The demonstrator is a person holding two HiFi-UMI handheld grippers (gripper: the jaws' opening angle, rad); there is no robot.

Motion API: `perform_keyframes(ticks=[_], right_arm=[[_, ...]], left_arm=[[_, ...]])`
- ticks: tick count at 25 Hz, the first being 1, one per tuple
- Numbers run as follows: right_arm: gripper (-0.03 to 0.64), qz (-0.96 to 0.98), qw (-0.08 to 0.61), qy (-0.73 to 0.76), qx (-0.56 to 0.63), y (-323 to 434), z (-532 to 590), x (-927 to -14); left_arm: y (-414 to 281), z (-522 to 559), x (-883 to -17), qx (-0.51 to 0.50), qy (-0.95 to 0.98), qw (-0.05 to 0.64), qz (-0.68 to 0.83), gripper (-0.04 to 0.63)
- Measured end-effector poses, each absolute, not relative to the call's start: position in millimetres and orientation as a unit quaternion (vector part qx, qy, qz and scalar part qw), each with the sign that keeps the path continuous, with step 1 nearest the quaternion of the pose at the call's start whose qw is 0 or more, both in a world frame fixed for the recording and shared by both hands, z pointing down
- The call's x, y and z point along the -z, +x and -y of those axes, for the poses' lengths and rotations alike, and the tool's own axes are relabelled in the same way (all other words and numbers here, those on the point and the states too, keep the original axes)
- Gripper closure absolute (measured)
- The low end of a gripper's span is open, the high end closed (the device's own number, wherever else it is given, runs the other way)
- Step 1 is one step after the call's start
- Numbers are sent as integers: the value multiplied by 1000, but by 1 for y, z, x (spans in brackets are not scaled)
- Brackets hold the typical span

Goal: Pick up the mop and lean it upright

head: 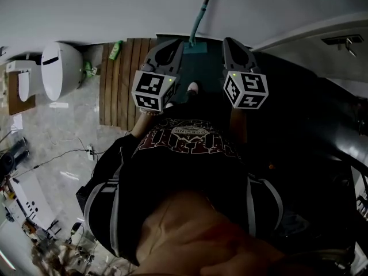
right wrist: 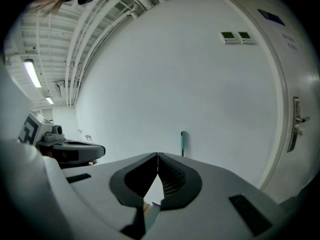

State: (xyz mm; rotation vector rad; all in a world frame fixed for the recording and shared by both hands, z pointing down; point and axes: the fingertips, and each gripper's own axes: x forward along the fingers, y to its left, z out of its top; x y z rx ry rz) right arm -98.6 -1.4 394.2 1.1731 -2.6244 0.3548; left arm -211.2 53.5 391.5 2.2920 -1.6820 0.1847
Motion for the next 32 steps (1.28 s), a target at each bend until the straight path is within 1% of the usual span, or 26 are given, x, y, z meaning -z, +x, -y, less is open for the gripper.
perform_keyframes(ticks=[4, 15, 19, 28, 32], right_arm=[[598, 907, 112, 389, -115, -96, 26, -392], [598, 915, 123, 364, -124, -114, 65, -404], [598, 905, 123, 387, -127, -117, 83, -405], [598, 869, 97, 466, -137, -136, 138, -403], [597, 860, 109, 478, -138, -154, 159, -413]], left_arm=[[-208, -35, -392, -58, 784, 145, 601, 551], [-220, 2, -399, -57, 768, 158, 617, 551], [-228, 26, -399, -64, 783, 154, 599, 551], [-260, 90, -401, -70, 820, 153, 548, 551], [-273, 111, -404, -75, 834, 155, 525, 551]])
